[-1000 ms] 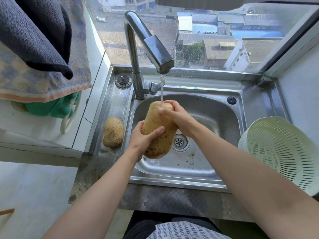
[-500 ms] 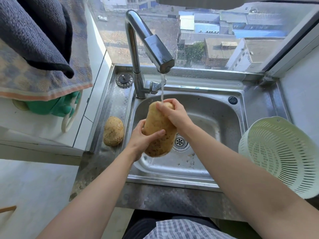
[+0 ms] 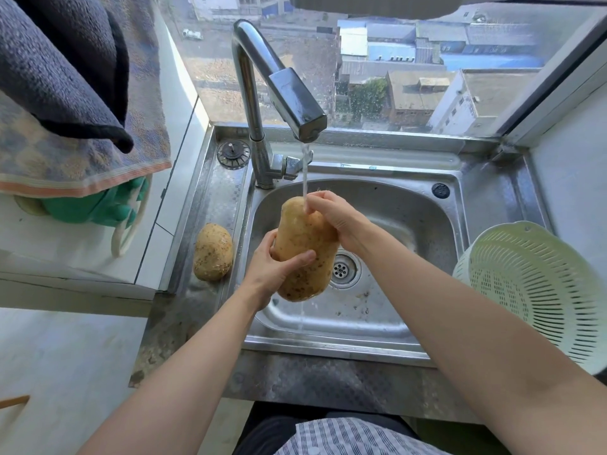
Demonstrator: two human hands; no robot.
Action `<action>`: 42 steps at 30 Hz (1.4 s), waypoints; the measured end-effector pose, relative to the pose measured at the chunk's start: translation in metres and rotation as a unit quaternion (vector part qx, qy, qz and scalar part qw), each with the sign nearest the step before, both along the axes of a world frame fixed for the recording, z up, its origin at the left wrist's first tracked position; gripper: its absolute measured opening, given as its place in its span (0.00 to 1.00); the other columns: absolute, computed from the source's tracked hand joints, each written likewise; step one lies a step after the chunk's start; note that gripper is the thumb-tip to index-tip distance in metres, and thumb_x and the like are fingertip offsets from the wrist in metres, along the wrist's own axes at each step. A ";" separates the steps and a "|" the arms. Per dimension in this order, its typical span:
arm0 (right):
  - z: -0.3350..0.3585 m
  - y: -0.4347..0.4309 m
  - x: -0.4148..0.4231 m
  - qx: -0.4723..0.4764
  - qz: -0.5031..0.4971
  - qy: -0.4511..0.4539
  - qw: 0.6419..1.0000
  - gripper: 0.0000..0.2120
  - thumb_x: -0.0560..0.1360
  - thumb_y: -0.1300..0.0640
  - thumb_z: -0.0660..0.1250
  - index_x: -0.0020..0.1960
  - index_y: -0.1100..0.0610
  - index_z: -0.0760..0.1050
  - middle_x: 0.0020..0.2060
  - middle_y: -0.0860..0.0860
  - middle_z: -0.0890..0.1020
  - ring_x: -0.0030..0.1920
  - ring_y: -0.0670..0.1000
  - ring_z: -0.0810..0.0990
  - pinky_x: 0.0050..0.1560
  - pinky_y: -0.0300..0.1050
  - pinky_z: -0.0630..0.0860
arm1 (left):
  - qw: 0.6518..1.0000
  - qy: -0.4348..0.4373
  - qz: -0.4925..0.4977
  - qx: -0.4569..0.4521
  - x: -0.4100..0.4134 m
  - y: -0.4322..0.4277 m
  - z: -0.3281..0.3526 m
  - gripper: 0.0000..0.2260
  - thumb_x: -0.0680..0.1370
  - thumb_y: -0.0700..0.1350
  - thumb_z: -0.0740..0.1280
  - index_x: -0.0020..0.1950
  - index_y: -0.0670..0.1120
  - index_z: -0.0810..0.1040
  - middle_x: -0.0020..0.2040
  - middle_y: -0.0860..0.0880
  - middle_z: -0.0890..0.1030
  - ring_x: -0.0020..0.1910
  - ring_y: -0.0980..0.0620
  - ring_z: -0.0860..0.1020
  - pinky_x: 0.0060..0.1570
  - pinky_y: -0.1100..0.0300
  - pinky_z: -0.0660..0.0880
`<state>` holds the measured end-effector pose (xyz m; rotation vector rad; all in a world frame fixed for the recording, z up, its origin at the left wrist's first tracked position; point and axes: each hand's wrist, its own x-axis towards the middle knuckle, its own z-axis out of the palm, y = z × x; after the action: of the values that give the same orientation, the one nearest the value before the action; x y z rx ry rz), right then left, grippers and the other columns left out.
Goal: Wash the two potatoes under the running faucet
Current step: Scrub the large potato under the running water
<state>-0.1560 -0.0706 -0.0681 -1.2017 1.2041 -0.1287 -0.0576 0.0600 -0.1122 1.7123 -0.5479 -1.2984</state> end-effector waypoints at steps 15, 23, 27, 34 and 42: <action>0.003 -0.009 0.000 0.003 0.019 0.004 1.000 0.08 0.67 0.52 0.66 0.45 0.48 0.73 0.56 0.51 0.76 0.52 0.52 0.71 0.46 0.50 0.67 | 1.000 0.000 0.003 -0.001 -0.004 -0.006 -0.005 0.32 0.65 0.53 0.81 0.65 0.55 0.72 0.61 0.47 0.79 0.60 0.46 0.78 0.56 0.51 0.74; -0.016 -0.006 -0.023 0.025 0.017 -0.094 0.995 0.34 0.67 0.44 0.69 0.72 0.51 0.70 0.66 0.54 0.77 0.65 0.54 0.75 0.67 0.57 0.73 | 0.996 0.070 0.055 0.016 0.003 -0.009 -0.001 0.34 0.64 0.57 0.80 0.67 0.49 0.76 0.60 0.46 0.82 0.60 0.46 0.80 0.53 0.53 0.78; -0.029 0.014 -0.034 0.065 -0.018 -0.139 0.988 0.28 0.79 0.46 0.65 0.75 0.53 0.64 0.66 0.53 0.77 0.64 0.53 0.78 0.65 0.55 0.77 | 0.981 0.154 0.110 0.027 -0.002 -0.016 -0.001 0.39 0.63 0.63 0.78 0.69 0.48 0.75 0.62 0.43 0.82 0.60 0.41 0.81 0.57 0.41 0.80; -0.016 0.020 -0.037 0.173 -0.049 -0.185 0.966 0.28 0.76 0.44 0.64 0.73 0.54 0.69 0.64 0.58 0.79 0.63 0.58 0.80 0.55 0.53 0.82 | 0.940 0.293 0.166 0.055 -0.011 -0.031 0.007 0.31 0.73 0.68 0.66 0.66 0.48 0.75 0.61 0.39 0.81 0.57 0.37 0.82 0.48 0.40 0.82; -0.004 0.007 -0.024 0.227 -0.058 -0.095 0.968 0.24 0.75 0.53 0.60 0.69 0.60 0.69 0.61 0.61 0.79 0.57 0.61 0.79 0.51 0.54 0.79 | 0.943 0.268 0.187 0.063 -0.012 -0.034 0.004 0.43 0.60 0.70 0.73 0.70 0.49 0.74 0.63 0.39 0.81 0.57 0.36 0.83 0.49 0.35 0.81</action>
<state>-0.1803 -0.0640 -0.0726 -0.7025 1.0610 -0.0501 -0.0699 0.0263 -0.1085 1.3843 0.1754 -1.4538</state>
